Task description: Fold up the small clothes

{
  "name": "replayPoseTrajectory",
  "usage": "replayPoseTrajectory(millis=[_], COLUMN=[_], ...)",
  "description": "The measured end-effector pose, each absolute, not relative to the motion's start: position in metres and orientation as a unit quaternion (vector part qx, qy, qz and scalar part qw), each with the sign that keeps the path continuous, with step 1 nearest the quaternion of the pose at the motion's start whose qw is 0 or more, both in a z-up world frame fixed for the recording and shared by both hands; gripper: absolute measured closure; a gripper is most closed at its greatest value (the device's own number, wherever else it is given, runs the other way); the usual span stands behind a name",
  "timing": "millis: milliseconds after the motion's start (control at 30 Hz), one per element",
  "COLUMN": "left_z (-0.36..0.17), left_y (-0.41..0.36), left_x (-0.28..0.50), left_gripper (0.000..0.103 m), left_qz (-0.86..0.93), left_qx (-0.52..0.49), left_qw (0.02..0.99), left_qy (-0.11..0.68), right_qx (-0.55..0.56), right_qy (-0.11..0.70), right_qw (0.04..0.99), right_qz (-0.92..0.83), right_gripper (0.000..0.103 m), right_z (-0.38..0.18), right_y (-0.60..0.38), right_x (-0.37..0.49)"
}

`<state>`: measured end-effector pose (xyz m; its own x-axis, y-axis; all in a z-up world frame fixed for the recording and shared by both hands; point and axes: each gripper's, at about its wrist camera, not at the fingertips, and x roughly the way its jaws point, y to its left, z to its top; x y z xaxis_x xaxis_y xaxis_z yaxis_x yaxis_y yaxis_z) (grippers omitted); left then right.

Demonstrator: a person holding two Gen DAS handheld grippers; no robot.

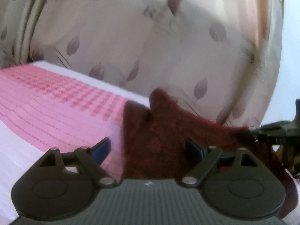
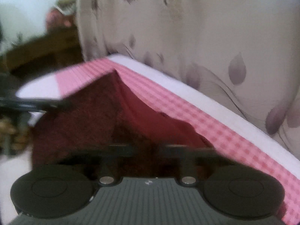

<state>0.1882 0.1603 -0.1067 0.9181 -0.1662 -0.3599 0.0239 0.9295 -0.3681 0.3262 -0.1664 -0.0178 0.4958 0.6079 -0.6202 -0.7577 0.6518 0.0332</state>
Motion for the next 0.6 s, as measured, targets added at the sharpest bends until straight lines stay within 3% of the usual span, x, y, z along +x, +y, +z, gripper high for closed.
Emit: replayPoseTrajectory(millis=[200, 267, 367, 467, 600], left_z=[-0.109, -0.111, -0.114, -0.115, -0.114], left_y=[0.166, 0.169, 0.172, 0.174, 0.174], left_x=[0.192, 0.195, 0.198, 0.197, 0.195], left_gripper=[0.016, 0.016, 0.016, 0.016, 0.016], left_qz=[-0.045, -0.042, -0.041, -0.037, -0.036], left_qx=[-0.203, -0.21, -0.221, -0.228, -0.227], left_qw=[0.955, 0.951, 0.946, 0.945, 0.947], left_qy=[0.213, 0.224, 0.233, 0.233, 0.226], right_qx=[-0.091, -0.126, -0.155, -0.089, 0.021], right_qy=[0.266, 0.269, 0.281, 0.284, 0.255], right_qw=[0.89, 0.89, 0.885, 0.896, 0.914], right_qz=[0.358, 0.345, 0.337, 0.329, 0.315], right_gripper=[0.095, 0.094, 0.082, 0.048, 0.044], right_z=[-0.026, -0.046, -0.065, -0.044, -0.003], right_y=[-0.165, -0.152, -0.141, -0.165, -0.219], right_x=[0.332, 0.334, 0.337, 0.344, 0.34])
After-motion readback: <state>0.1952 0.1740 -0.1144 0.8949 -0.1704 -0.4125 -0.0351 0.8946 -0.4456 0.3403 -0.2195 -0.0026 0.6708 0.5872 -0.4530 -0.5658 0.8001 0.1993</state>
